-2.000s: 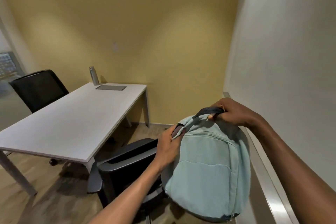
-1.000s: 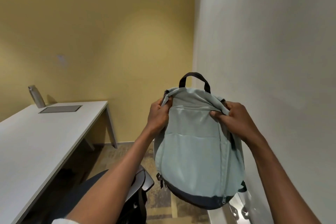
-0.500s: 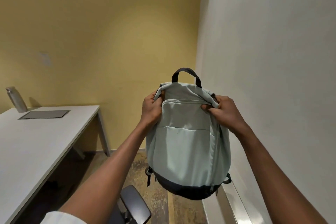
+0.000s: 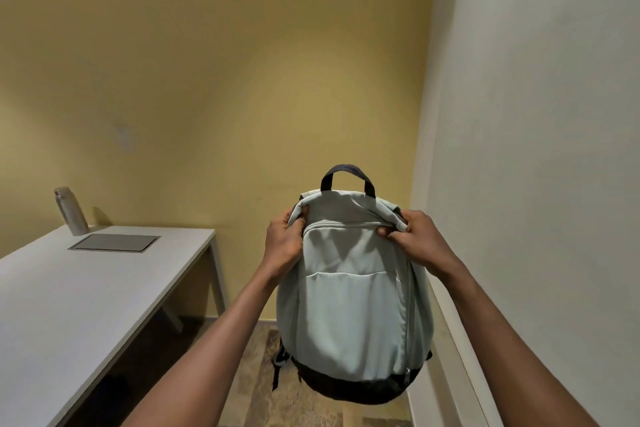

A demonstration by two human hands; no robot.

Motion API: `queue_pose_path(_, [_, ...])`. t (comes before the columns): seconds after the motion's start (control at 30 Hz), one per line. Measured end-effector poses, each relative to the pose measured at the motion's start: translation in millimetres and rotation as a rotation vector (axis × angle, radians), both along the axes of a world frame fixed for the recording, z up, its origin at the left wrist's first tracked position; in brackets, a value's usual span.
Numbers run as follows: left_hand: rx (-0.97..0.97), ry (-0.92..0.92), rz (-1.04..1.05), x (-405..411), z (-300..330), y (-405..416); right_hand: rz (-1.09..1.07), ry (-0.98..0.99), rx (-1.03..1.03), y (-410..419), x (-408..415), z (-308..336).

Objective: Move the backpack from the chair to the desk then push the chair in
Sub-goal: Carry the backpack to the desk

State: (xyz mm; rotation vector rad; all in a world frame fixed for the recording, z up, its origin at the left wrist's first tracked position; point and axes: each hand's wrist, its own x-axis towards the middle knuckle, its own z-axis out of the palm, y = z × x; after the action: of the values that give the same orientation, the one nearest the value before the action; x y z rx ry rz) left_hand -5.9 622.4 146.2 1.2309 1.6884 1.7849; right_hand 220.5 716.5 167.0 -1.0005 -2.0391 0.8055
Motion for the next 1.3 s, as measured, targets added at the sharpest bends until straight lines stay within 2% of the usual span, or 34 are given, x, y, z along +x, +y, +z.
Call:
queue_pose_path(0.3, [-0.024, -0.008, 0.151, -54.9, -2.7, 57.4, 0.116, -0.014, 0.011, 80.4, -68.4, -2.1])
queue_pose_path(0.57, [-0.019, -0.063, 0.189, -113.9, -8.2, 91.5, 0.194, -0.047, 0.006, 126.1, -134.9, -1.3])
queue_pose_path(0.93, [-0.039, -0.024, 0.28, -200.4, -24.2, 134.8, 0.281, -0.071, -0.029, 183.9, -224.4, -13.8])
queue_pose_path(1.07, [-0.103, 0.0, 0.345, -221.7, -27.8, 146.2, 0.309, -0.049, -0.029, 197.3, -248.7, -17.1])
queue_pose_path(1.3, [-0.043, -0.047, 0.305, -229.7, -16.7, 167.2, 0.335, -0.028, -0.035, 227.5, -270.0, -15.6])
